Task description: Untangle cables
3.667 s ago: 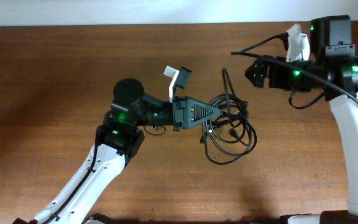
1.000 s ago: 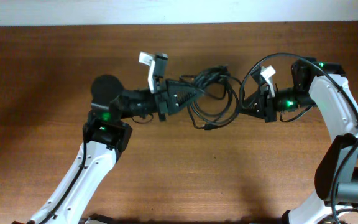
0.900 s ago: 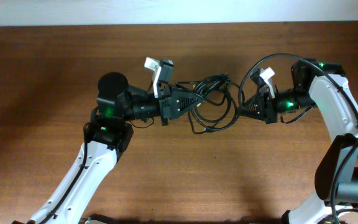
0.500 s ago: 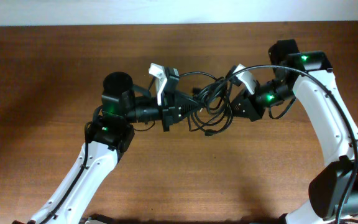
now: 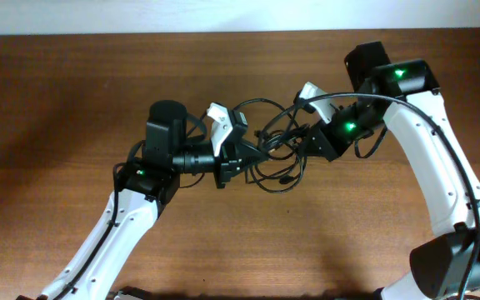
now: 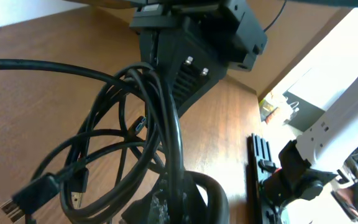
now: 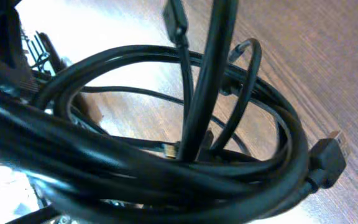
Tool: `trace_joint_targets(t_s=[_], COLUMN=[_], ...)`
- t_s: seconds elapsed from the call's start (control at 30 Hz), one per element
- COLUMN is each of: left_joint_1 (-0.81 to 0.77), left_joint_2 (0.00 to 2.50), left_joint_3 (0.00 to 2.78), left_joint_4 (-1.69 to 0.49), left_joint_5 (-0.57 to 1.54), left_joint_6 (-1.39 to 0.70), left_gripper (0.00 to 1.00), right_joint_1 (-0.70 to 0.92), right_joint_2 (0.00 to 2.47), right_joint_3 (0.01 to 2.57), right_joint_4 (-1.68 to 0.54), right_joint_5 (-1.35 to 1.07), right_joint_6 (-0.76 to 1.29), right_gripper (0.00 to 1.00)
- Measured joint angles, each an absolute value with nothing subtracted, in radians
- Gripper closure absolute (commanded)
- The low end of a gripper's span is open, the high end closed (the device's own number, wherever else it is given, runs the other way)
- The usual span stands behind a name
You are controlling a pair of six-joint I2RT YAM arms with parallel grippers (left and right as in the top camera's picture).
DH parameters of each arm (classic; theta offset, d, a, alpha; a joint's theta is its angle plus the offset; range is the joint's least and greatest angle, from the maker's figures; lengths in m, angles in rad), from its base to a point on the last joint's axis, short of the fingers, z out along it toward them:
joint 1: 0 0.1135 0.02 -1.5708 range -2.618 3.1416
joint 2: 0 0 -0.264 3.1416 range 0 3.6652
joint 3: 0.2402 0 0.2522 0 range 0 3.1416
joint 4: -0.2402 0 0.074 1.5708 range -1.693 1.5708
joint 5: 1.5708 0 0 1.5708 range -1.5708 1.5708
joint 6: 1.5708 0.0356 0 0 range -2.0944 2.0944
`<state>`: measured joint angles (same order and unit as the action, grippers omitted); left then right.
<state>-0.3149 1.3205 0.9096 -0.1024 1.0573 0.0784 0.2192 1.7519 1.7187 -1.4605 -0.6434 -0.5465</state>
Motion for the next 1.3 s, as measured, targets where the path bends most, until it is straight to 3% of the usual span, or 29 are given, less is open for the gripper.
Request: trace_joint_targets(t_s=[0.07,0.13,0.7,0.93,0.97,1.23,1.27,1.3], left_joint_1=[-0.315,-0.315,-0.315,-0.316,-0.316,-0.316,-0.316,-0.316], left_joint_2=[1.32,1.32,1.32,1.32,1.32,1.32,1.32,1.32], left_joint_3=[0.91,0.91,0.91,0.907,0.907,0.907,0.907,0.907], left_joint_4=[-0.109,-0.111,-0.122,-0.03,-0.002,0.154,0.162,0.165], left_joint_5=[1.067,1.079,1.028,0.896,0.892,0.935,0.95,0.963], left_joint_6=[0.087,0.086,-0.054,-0.188,-0.222,-0.575,-0.6,-0.615], left_gripper=[1.0,1.0,1.0,1.0,1.0,1.0,1.0,1.0], right_joint_1=[0.224,0.224,0.224,0.263,0.279,0.385,0.385,0.385], right_joint_2=[1.749,1.749,1.743,1.726,1.726,1.726,1.726,1.726], right_joint_3=[1.719,1.72,1.736,1.883,1.882,1.883,1.883,1.883], right_joint_4=[-1.464,-1.466,-1.543,-1.639,-1.632,-1.441,-1.415,-1.408], right_joint_5=[-0.644,-0.644,-0.655,-0.667,-0.667,-0.663,-0.655,-0.651], right_joint_6=[-0.545,-0.54,-0.53,-0.528,-0.531,-0.535,-0.535,-0.535], right_gripper=[0.83,0.79,0.78,0.44,0.43,0.4,0.41,0.56])
